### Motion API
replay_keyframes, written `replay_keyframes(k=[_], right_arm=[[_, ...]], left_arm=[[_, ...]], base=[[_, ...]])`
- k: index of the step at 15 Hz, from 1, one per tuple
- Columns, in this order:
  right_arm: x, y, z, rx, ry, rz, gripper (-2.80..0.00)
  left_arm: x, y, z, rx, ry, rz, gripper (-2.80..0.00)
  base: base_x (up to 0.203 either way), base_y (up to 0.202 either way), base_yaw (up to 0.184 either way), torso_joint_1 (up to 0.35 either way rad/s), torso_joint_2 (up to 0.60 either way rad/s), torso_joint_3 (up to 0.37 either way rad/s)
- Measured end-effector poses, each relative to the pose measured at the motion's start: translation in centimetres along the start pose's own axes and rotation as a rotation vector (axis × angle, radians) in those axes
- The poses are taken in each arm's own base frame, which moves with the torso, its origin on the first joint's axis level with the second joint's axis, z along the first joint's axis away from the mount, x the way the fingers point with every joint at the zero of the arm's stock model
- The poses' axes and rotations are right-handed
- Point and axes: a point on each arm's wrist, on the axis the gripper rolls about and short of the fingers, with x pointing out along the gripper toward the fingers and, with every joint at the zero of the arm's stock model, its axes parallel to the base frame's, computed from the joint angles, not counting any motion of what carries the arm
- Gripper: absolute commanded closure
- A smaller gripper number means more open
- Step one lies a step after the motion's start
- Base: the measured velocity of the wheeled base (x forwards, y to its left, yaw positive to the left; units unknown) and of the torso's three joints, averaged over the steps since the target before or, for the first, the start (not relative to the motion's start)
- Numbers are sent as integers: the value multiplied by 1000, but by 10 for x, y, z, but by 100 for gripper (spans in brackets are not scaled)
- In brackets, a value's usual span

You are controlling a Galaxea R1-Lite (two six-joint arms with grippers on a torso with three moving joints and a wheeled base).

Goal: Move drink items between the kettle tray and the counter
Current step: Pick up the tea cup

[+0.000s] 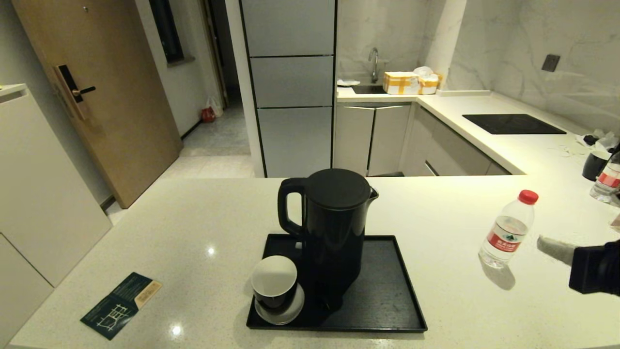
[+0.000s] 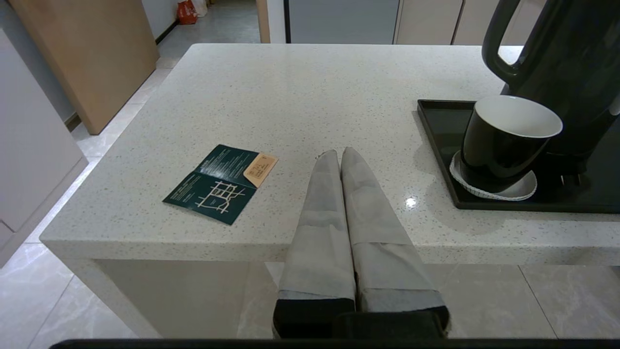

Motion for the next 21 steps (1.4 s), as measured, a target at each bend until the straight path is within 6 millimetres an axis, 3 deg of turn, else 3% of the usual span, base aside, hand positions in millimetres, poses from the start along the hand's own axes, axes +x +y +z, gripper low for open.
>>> replay_keyframes(k=[5, 14, 17, 21], right_arm=[[-8, 37, -8, -109, 118, 244, 0], [-9, 41, -11, -86, 129, 258, 0], [-27, 36, -8, -82, 61, 161, 0], [-79, 17, -11, -45, -84, -189, 0]], left_arm=[[0, 0, 0, 0, 0, -1, 0], [0, 0, 0, 0, 0, 0, 0], [0, 0, 0, 0, 0, 0, 0], [0, 0, 0, 0, 0, 0, 0]], base=[[0, 0, 0, 0, 0, 0], [0, 0, 0, 0, 0, 0], [0, 0, 0, 0, 0, 0], [0, 0, 0, 0, 0, 0]])
